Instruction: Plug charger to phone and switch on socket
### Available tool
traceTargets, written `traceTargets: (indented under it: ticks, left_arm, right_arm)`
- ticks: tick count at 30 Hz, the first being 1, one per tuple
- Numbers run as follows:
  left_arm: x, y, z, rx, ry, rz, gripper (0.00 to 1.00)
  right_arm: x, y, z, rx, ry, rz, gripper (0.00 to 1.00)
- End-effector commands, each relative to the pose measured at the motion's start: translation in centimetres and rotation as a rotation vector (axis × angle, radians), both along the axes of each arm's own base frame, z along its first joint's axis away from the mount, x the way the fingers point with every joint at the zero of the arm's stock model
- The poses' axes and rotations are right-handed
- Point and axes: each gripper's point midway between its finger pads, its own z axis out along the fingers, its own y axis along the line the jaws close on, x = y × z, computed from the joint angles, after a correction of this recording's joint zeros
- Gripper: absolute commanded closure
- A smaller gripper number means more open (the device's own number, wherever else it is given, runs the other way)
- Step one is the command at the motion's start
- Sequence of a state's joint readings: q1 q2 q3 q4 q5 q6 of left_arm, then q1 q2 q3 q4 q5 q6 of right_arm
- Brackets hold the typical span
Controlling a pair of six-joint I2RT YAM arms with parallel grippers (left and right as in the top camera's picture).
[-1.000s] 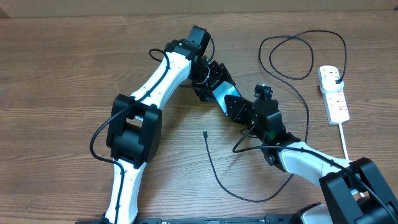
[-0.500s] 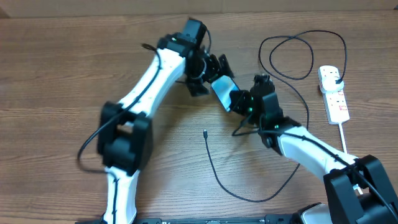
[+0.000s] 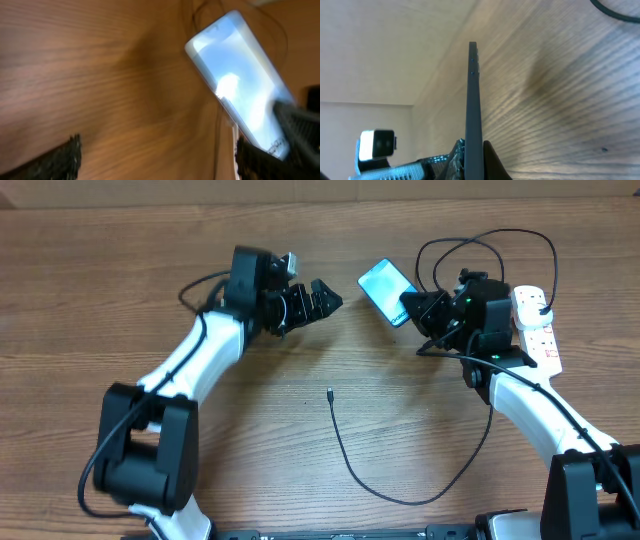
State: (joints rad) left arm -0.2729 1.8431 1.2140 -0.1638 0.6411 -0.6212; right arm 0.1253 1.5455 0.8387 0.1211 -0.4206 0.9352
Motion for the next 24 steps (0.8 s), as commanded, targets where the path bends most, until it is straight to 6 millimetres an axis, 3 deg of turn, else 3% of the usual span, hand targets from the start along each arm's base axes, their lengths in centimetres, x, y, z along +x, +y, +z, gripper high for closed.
traceTargets:
  ticks: [1, 7, 12, 16, 20, 24]
  left_arm:
    - [-2.7, -2.8, 4.9, -0.257, -0.133, -0.094, 0.00]
    - [-2.8, -1.5, 4.9, -0.493, -0.210, 0.081, 0.00]
    - [-2.4, -1.6, 3.0, -0.547, -0.141, 0.109, 0.01]
    - [-1.5, -1.4, 4.7, -0.651, -0.190, 0.143, 0.01]
    - [-0.6, -1.2, 4.6, -0.693, -0.155, 0.181, 0.00]
    - [-0.3, -1.0, 7.8, -0.764, -0.262, 0.155, 0.00]
  right_arm:
    - [-0.4, 2.4, 4.1, 0.106, -0.069, 0.081, 0.96]
    - [0.4, 3.4, 7.0, 0.180, -0.163, 0.081, 0.96]
    - [0.4, 5.0, 7.9, 0.204, -0.207, 0.110, 0.96]
    - [-0.2, 7.5, 7.3, 0.214, -0.201, 0.170, 0.96]
    - [-1.2, 10.2, 7.9, 0.211, -0.253, 0.237, 0.96]
    - [-1.4, 10.8, 7.7, 0.203, -0.248, 0.239, 0.96]
